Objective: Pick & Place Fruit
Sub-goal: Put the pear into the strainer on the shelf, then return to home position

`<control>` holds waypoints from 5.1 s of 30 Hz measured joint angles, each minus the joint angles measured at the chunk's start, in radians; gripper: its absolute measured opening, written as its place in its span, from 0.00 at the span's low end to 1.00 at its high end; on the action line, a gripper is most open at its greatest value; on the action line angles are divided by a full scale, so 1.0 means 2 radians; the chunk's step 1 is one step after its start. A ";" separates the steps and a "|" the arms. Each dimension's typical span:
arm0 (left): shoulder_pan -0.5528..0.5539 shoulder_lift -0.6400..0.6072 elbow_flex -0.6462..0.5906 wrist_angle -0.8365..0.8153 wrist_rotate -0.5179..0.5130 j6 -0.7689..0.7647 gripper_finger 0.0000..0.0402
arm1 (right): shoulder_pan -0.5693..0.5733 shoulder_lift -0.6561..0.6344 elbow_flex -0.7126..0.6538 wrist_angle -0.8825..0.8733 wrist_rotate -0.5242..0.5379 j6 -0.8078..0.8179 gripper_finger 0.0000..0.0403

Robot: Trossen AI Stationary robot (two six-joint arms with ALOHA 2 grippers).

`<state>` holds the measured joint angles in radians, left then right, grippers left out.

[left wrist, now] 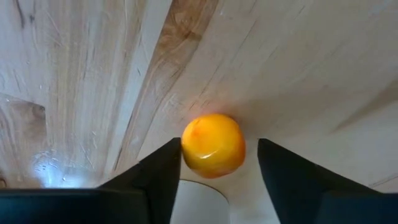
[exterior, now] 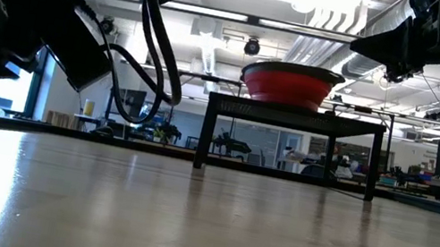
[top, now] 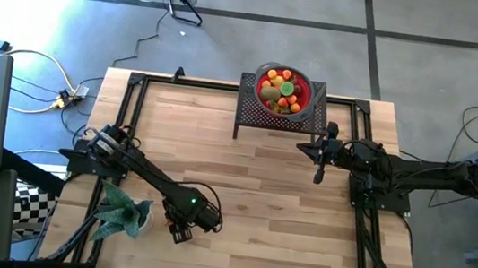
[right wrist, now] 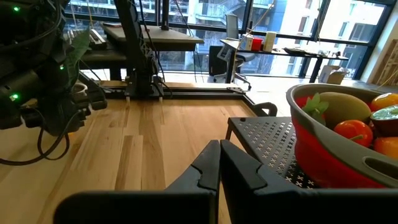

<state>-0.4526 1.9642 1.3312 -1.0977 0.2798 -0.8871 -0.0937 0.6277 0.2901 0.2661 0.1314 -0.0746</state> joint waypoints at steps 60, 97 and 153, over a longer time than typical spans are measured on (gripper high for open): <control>0.254 -0.003 0.288 -0.020 -0.085 0.309 0.34 | 0.000 0.000 0.000 -0.083 -0.058 -0.002 0.01; 0.452 0.091 0.481 0.128 -0.274 0.376 0.34 | 0.000 0.000 0.000 -0.090 -0.052 -0.004 0.01; 0.409 0.070 0.481 0.121 -0.210 0.385 0.49 | 0.000 0.000 0.000 -0.046 -0.054 0.002 0.01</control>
<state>0.3645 2.1048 2.2934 -0.8555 -0.1402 -0.1171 -0.0933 0.6277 0.2897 0.1749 0.0233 -0.0714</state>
